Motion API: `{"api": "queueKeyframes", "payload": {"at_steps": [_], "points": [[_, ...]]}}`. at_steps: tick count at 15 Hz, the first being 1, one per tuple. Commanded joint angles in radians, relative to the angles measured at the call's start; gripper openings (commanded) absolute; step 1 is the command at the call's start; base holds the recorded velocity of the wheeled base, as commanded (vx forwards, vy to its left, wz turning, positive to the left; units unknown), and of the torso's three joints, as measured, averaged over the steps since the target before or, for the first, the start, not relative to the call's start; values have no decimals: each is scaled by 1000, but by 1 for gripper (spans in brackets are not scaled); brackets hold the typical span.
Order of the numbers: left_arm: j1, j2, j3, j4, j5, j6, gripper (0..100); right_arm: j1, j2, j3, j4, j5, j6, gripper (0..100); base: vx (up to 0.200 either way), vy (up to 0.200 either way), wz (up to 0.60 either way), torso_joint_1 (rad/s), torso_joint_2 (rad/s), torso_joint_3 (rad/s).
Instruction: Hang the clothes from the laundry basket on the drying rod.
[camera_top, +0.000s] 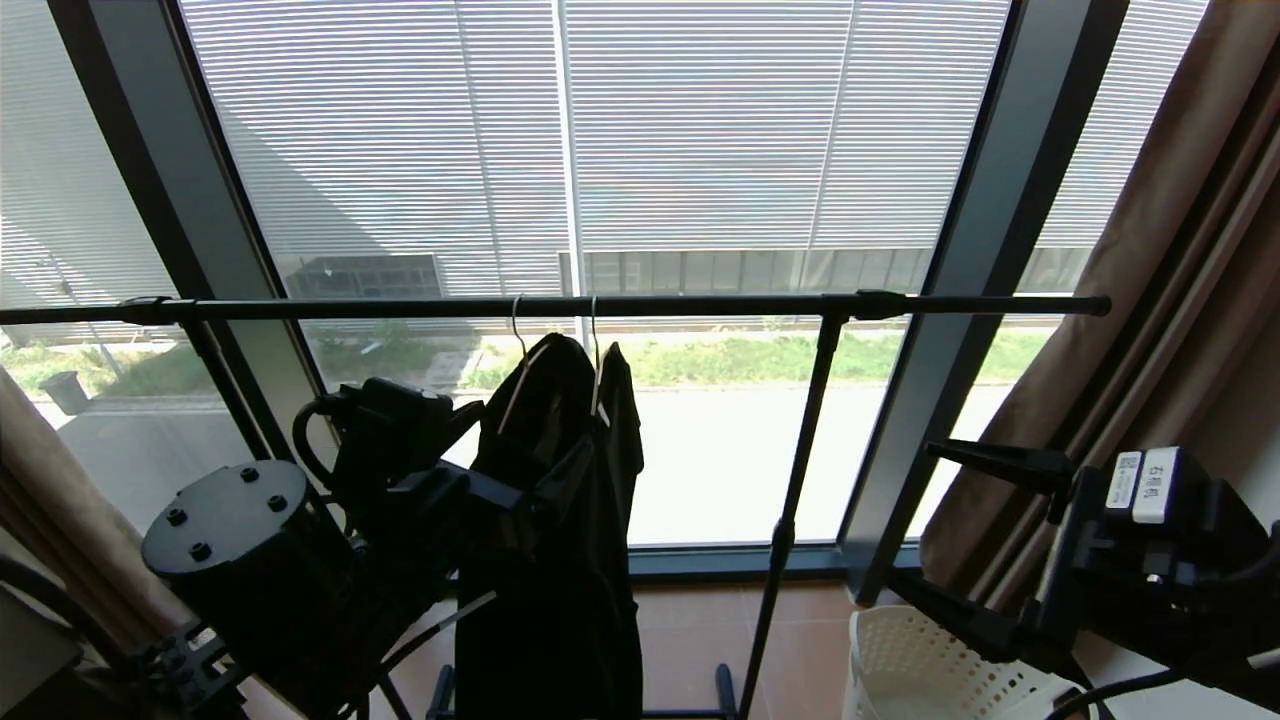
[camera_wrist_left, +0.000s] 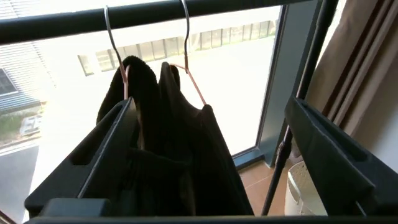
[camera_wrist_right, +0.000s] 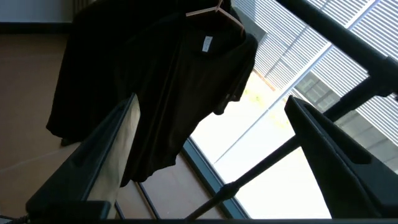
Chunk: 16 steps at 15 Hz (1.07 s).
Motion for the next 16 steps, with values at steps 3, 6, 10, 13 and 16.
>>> {"api": "queueKeyframes", "payload": {"at_steps": [3, 6, 10, 13, 16], "points": [[-18, -192, 141, -1, 0, 37, 100, -3, -306, 164, 93, -75, 60, 100, 0, 0, 0, 0, 0, 0], [-11, -304, 313, -2, 6, 34, 100, -2, -536, 139, 423, -102, 61, 100, 0, 0, 0, 0, 0, 0], [2, -493, 321, 163, 66, 24, 100, -3, -734, 98, 711, -114, 71, 100, 0, 0, 0, 0, 0, 0], [16, -758, 321, 515, 93, 3, 100, -6, -943, 104, 943, -189, 126, 100, 0, 0, 0, 0, 0, 0], [30, -984, 321, 825, 96, 11, 100, -46, -1063, 107, 1044, -186, 189, 100, 0, 0, 0, 0, 0, 0]]}}
